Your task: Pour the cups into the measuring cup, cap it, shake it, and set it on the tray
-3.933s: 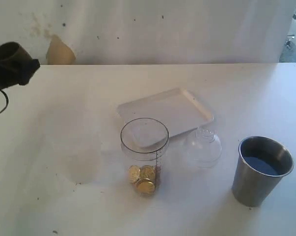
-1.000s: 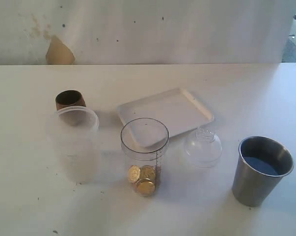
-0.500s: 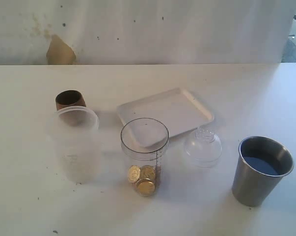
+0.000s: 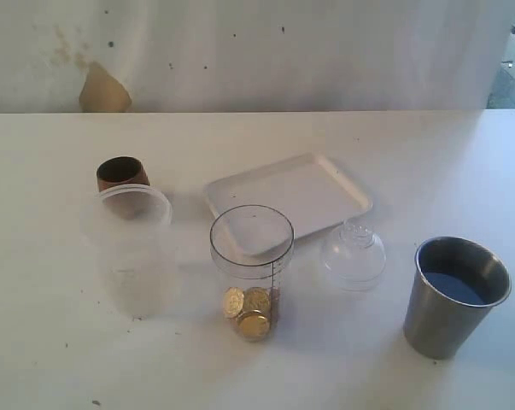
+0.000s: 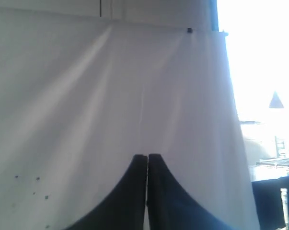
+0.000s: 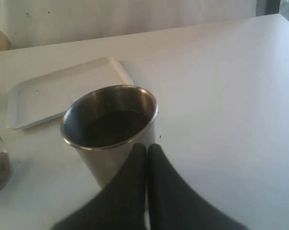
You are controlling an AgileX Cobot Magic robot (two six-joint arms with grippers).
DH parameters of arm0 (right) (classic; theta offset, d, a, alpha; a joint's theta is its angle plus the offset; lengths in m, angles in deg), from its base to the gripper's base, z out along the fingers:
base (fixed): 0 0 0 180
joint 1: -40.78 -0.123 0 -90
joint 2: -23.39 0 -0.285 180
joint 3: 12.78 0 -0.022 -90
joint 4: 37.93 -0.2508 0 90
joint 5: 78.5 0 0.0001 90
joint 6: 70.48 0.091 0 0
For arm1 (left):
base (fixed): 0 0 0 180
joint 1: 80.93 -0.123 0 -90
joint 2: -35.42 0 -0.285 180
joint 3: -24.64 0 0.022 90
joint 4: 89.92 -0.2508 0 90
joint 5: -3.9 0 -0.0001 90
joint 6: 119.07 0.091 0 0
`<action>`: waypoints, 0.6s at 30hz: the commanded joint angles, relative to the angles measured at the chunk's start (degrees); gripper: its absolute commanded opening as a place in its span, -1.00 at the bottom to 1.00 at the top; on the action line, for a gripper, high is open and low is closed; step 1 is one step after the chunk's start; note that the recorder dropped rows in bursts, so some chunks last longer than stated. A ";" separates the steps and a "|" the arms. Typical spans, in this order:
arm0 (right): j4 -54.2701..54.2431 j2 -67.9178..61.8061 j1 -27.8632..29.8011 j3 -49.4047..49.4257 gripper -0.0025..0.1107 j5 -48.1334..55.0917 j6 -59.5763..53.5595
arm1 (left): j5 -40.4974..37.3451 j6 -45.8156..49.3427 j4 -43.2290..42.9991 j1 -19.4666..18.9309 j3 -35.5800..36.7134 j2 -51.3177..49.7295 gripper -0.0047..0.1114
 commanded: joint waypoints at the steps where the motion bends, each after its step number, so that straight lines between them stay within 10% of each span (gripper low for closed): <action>1: 0.20 0.31 -0.01 0.32 -0.96 -0.03 0.01 | 5.19 -0.15 -0.31 0.20 0.28 1.48 -0.90; 12: 0.20 0.31 -0.01 0.32 -0.96 -0.03 0.01 | 11.90 -0.15 1.14 0.20 0.28 1.48 -0.90; 18: 0.20 0.31 -0.01 0.32 -0.96 -0.03 0.01 | 5.65 23.52 52.39 0.20 7.48 2.00 -0.90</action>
